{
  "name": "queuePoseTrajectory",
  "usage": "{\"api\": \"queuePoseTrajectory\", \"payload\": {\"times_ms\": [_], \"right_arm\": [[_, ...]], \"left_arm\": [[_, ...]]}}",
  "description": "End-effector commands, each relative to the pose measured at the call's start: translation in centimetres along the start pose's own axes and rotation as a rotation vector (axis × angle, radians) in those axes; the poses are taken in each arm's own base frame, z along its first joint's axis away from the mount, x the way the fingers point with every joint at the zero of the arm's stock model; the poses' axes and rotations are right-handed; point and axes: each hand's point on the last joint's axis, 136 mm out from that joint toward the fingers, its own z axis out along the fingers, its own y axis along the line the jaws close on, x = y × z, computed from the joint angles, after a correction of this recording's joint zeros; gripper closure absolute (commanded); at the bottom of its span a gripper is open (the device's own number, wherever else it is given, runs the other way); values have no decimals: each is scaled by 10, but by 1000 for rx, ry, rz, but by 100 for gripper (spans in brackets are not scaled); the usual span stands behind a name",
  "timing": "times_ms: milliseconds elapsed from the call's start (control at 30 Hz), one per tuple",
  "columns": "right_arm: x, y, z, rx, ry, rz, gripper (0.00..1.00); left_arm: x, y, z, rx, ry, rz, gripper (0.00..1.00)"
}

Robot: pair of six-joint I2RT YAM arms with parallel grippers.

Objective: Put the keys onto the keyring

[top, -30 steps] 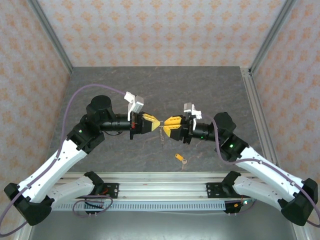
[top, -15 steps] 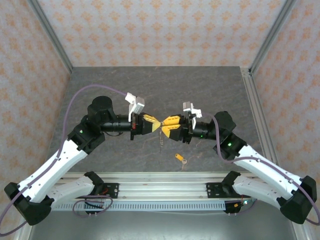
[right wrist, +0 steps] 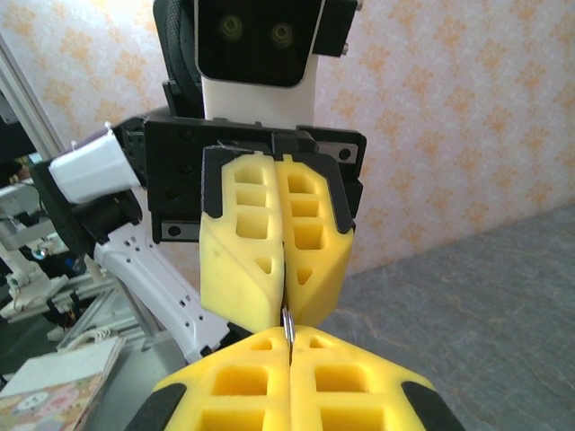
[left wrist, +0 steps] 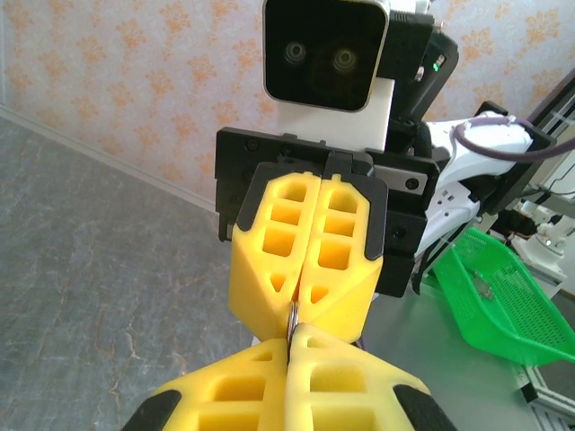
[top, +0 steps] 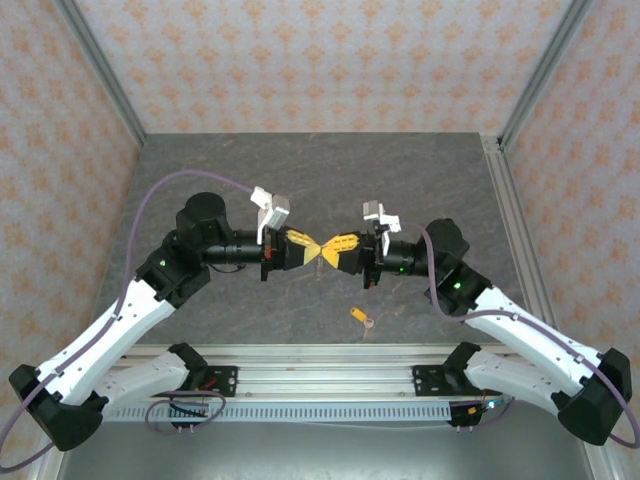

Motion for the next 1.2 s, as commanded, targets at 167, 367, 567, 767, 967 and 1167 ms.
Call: {"api": "queuePoseTrajectory", "payload": {"times_ms": [167,367,567,767,967,1167], "right_arm": [[-7,13,0,-17,154,-78,100],[2,12,-3,-6,254,-86,100],[9,14,-4,-23,313,-88,100],[8,19,-2,-66,326,-96,100],[2,29,1,-131,310,-98,100],[0,30,2,-146,308,-89,100]], "left_arm": [[4,0,-15,-106,58,79,80],[7,-1,-17,-107,86,94,72],[3,-12,-18,-63,80,115,73],[5,-18,-14,-1,105,106,79],[9,-23,-11,48,142,99,79],[11,-26,-10,70,150,101,79]]}}
